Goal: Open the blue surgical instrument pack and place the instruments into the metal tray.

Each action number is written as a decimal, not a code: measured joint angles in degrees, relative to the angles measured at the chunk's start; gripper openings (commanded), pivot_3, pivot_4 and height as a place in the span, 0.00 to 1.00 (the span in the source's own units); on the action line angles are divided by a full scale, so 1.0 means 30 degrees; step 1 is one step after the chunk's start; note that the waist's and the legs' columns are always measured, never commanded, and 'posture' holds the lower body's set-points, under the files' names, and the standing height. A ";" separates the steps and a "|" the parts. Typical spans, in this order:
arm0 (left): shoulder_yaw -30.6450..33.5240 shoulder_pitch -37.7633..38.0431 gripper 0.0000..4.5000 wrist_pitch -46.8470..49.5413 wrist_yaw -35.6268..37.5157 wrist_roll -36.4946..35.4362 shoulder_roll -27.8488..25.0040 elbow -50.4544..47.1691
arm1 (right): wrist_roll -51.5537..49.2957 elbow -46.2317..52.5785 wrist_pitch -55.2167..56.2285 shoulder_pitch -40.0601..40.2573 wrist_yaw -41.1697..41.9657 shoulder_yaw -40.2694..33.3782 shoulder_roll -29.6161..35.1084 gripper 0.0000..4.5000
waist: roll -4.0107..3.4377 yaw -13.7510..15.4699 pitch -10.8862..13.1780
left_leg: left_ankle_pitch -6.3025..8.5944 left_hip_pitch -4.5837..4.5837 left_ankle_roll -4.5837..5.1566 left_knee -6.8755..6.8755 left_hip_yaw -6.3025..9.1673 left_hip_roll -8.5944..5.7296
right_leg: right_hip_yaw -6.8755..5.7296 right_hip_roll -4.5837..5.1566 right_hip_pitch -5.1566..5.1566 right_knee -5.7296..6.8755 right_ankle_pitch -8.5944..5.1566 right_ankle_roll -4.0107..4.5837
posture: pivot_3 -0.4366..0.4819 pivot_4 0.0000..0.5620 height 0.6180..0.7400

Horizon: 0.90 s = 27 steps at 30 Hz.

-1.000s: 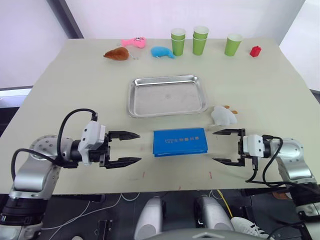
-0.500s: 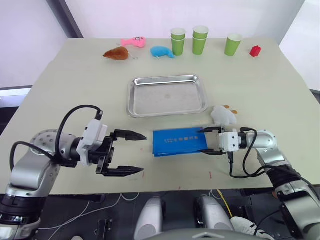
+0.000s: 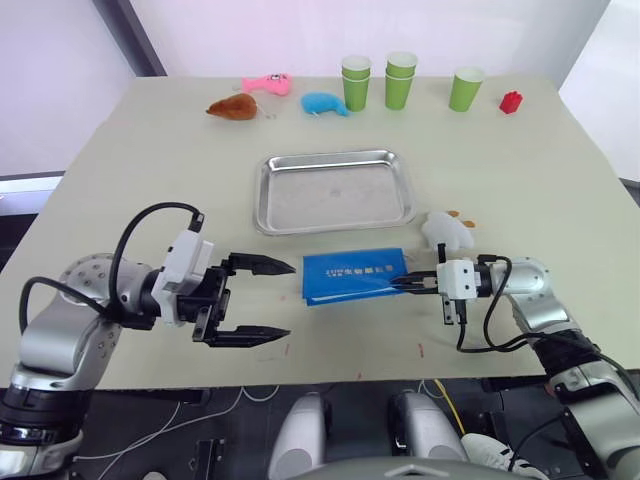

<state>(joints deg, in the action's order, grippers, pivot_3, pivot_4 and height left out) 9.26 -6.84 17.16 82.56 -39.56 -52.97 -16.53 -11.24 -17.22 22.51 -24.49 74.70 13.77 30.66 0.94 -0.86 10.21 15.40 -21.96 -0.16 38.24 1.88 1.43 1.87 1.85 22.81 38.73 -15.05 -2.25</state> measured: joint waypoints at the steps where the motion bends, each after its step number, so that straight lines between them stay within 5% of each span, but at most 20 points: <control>1: 0.0003 0.0075 1.00 -0.0002 -0.0003 0.0002 0.0000 -0.0001 | -0.0493 0.0951 -0.1217 0.0276 0.0264 0.0000 0.0349 0.01 | -0.0002 0.0008 0.0001 | 0.0000 0.0000 0.0001 0.0001 0.0005 -0.0002 | -0.0001 0.0002 0.0000 -0.0005 0.0000 -0.0001 | 0.48 0.27 1.00; 12: 0.0002 0.0198 1.00 0.0396 0.0229 -0.0374 0.0002 -0.0085 | -0.6089 0.8083 -1.4628 0.1047 0.1163 -0.0347 0.3422 0.01 | -0.0014 -0.0008 0.0017 | 0.0001 -0.0007 0.0001 0.0004 -0.0002 -0.0003 | -0.0026 -0.0004 0.0001 -0.0004 -0.0002 -0.0002 | 0.48 0.27 1.00; 20: -0.0287 -0.0403 1.00 0.0314 0.0357 -0.0155 0.0213 0.0408 | -0.6298 0.6334 -1.7023 -0.0954 0.1342 -0.0355 0.3157 0.01 | -0.0012 0.0002 0.0019 | 0.0001 -0.0017 0.0001 0.0003 -0.0001 -0.0005 | -0.0040 -0.0007 -0.0001 -0.0035 -0.0002 -0.0005 | 0.48 0.27 1.00; 27: -0.1746 -0.2359 1.00 -0.0720 0.0204 0.1493 0.2105 0.3441 | -0.6108 0.4045 -1.7088 -0.2381 0.1620 -0.0458 0.2097 0.01 | -0.0008 -0.0016 0.0017 | 0.0000 -0.0015 0.0001 0.0010 0.0003 -0.0006 | -0.0045 -0.0015 -0.0004 -0.0022 0.0002 -0.0006 | 0.48 0.27 1.00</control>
<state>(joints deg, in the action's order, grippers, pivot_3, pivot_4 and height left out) 4.02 -13.92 14.99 83.18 -35.08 -46.66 -6.21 -29.57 -5.08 -28.76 -31.63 79.56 12.39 36.95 0.92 -0.91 10.26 15.40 -22.01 -0.15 38.27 1.89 1.41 1.73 1.81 22.80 38.66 -15.05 -2.27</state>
